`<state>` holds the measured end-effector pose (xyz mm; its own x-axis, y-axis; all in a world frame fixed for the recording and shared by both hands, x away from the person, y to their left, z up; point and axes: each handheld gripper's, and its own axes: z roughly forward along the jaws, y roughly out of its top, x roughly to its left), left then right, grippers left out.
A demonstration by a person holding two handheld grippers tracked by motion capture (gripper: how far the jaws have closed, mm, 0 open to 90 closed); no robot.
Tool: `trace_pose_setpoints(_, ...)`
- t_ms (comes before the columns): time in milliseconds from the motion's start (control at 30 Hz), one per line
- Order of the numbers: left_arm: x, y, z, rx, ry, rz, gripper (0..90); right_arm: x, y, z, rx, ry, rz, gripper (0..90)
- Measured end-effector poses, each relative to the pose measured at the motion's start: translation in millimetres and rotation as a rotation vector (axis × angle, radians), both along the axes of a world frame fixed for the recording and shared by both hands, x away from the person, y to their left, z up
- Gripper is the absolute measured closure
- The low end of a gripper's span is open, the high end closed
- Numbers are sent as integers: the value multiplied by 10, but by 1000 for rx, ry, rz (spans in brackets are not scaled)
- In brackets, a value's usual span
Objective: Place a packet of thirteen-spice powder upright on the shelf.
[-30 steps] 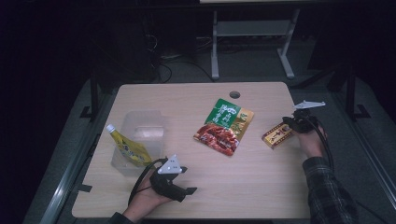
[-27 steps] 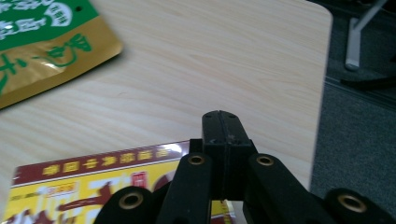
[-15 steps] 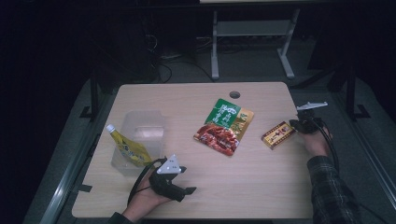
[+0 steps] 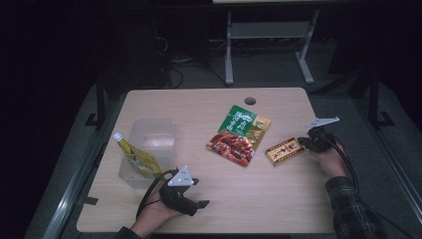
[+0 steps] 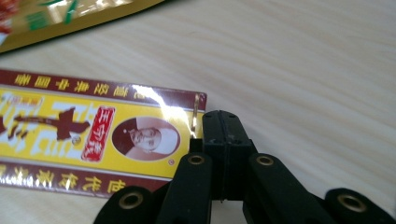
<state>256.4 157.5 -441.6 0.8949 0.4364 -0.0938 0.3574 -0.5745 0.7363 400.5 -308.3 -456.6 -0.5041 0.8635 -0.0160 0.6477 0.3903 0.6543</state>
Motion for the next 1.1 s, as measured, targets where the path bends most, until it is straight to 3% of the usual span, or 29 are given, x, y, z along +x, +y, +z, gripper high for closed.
trace_pose_setpoints(167,1,0,-2,0,2,-2,201,-47,127,-5,2,14,57,900)
trace_pose_setpoints(567,-7,-15,-5,3,4,-12,201,-165,632,5,28,29,267,900)
trace_pose_setpoints(833,-10,-26,-7,4,8,-14,201,-409,982,38,31,39,400,900)
trace_pose_setpoints(1100,-12,-30,-3,0,7,-15,201,-575,1366,48,74,57,503,900)
